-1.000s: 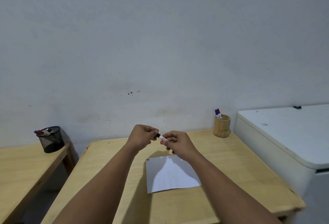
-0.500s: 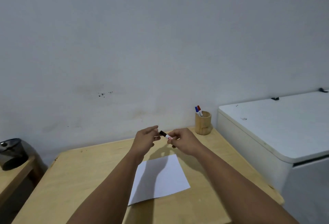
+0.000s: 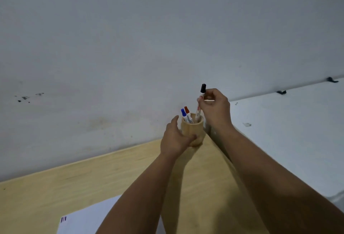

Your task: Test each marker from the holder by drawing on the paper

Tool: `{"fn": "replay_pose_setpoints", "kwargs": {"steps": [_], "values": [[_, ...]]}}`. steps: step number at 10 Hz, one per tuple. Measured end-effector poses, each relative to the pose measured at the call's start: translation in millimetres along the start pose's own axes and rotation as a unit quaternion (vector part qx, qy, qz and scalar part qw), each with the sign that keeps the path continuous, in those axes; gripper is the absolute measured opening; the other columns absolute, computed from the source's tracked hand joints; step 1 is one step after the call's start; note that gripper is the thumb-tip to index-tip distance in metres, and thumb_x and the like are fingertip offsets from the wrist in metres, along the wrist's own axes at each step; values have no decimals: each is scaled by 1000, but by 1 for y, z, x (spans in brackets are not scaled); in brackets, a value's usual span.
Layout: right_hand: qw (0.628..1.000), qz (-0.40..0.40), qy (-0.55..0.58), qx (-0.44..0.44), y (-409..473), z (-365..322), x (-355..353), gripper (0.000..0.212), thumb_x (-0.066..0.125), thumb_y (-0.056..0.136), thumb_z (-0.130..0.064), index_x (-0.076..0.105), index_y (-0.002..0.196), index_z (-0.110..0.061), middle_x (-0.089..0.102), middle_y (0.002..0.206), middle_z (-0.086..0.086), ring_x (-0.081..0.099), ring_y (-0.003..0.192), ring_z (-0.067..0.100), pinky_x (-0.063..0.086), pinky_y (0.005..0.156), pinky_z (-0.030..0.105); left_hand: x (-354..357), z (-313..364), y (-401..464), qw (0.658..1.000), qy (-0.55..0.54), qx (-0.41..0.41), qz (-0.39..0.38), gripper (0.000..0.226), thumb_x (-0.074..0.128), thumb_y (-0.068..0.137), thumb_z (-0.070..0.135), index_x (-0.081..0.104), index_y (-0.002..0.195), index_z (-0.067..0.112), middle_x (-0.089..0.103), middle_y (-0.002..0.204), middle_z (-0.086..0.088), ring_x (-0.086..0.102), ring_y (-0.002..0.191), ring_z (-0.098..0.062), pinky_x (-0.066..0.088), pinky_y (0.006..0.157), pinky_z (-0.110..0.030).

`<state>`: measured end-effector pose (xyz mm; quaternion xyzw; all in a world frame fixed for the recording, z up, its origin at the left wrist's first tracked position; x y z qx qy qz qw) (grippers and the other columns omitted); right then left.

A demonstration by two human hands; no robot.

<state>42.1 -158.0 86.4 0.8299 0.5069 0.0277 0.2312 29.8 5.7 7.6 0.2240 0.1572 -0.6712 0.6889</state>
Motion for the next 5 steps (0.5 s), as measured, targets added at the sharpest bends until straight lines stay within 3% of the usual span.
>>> {"fn": "replay_pose_setpoints", "kwargs": {"steps": [1, 2, 3, 4, 5], "values": [[999, -31, -31, 19, 4, 23, 15, 18, 77, 96, -20, 74, 114, -18, 73, 91, -16, 71, 82, -1, 60, 75, 24, 18, -8, 14, 1000, -6, 7, 14, 89, 83, 65, 58, 42, 142, 41, 60, 139, 11, 61, 120, -15, 56, 96, -40], [995, -61, -74, 16, -4, 36, 26, 25, 76, 96, -19, 72, 120, -18, 75, 100, -9, 72, 83, 2, 53, 72, 11, 26, -16, 17, 999, 14, 1, 32, 75, 71, 60, 69, 47, 128, 48, 69, 121, 20, 67, 108, -11, 57, 90, -45], [994, -84, -74, 9, -12, 35, 29, 38, 76, 96, -14, 69, 133, -19, 78, 118, 1, 79, 100, 16, 60, 85, 22, 27, -12, 11, 998, 43, -3, 44, 72, 79, 69, 60, 47, 132, 46, 68, 124, 17, 67, 111, -14, 56, 93, -46], [990, -109, -89, 7, -19, 25, 27, 49, 77, 96, -11, 66, 144, -15, 76, 133, 4, 76, 116, 20, 56, 101, 28, 20, -5, 4, 995, 89, -10, 53, 82, 80, 78, 53, 39, 147, 36, 60, 141, 8, 63, 122, -20, 54, 97, -48], [993, -88, -73, 2, -33, 7, 17, 48, 73, 99, -12, 64, 146, -12, 73, 140, 4, 69, 129, 18, 52, 107, 28, 12, -2, -11, 991, 112, 14, 77, 89, 76, 82, 51, 30, 156, 32, 51, 153, 4, 56, 132, -20, 52, 100, -49]]}}
Point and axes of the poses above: each hand's wrist, its own y-axis towards the middle knuckle, its own x-axis out of the palm, z = x × y, the point moved 5 cm from there along y, towards the middle knuckle
